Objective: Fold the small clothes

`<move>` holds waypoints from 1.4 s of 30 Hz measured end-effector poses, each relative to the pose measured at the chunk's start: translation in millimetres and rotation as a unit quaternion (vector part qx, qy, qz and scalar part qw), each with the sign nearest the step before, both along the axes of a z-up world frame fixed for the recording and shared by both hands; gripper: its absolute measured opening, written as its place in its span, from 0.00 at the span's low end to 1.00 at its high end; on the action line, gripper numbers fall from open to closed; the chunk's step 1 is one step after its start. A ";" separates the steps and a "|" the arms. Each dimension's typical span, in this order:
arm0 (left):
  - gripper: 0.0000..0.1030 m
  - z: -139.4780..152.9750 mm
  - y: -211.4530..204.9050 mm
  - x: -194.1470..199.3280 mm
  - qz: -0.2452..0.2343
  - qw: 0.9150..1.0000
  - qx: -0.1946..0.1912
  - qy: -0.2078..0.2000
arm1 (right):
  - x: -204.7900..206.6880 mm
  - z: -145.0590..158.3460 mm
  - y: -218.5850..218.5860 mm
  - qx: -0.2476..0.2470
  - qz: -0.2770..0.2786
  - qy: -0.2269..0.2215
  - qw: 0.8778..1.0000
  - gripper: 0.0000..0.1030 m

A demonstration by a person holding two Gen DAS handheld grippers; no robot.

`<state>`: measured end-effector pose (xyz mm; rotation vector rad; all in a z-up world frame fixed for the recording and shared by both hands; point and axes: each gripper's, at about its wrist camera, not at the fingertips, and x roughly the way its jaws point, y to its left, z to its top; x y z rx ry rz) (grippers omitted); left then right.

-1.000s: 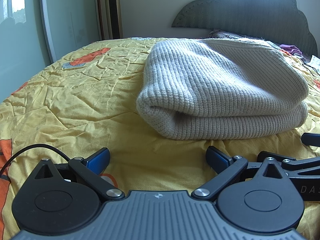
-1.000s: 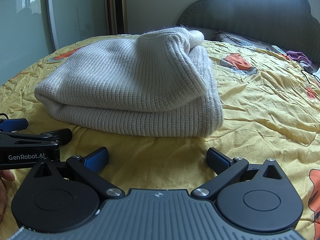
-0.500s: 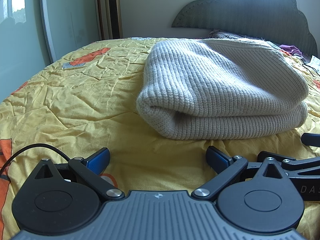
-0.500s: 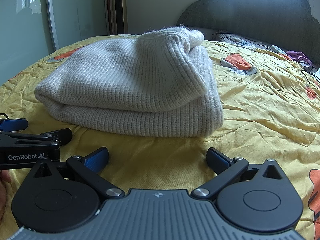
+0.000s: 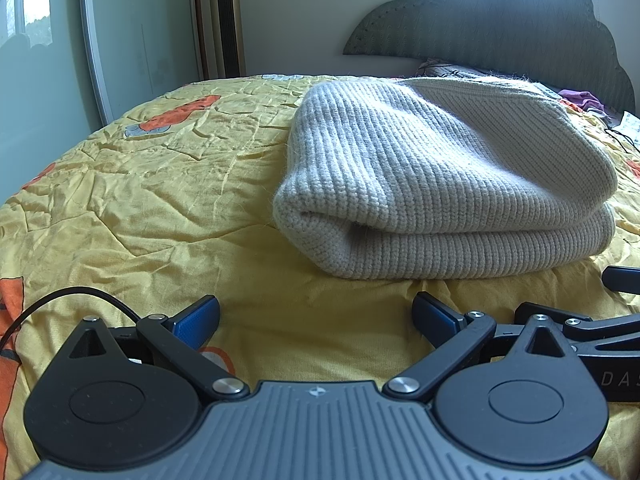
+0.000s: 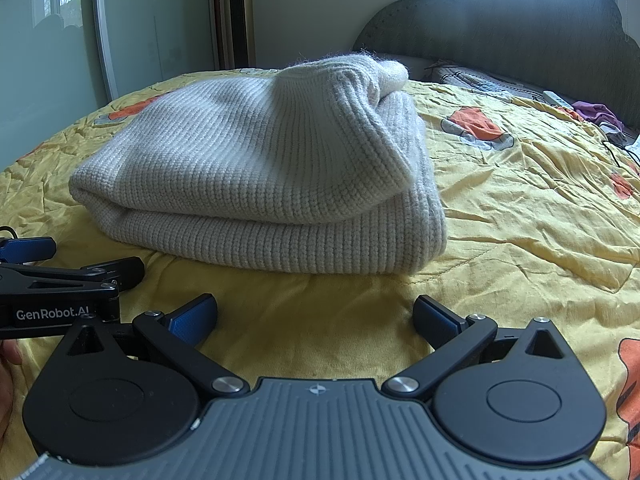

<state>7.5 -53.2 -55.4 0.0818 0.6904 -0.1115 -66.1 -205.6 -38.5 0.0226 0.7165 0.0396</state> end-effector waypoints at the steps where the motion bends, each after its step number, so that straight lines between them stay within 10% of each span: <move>1: 1.00 0.0 -0.1 0.0 0.000 1.000 0.000 0.000 | 0.0 0.0 -0.1 0.000 0.000 0.000 1.000 1.00; 42: 1.00 10.0 21.5 4.1 0.017 1.000 0.001 0.004 | -0.7 1.6 -2.0 0.003 0.004 0.003 1.000 1.00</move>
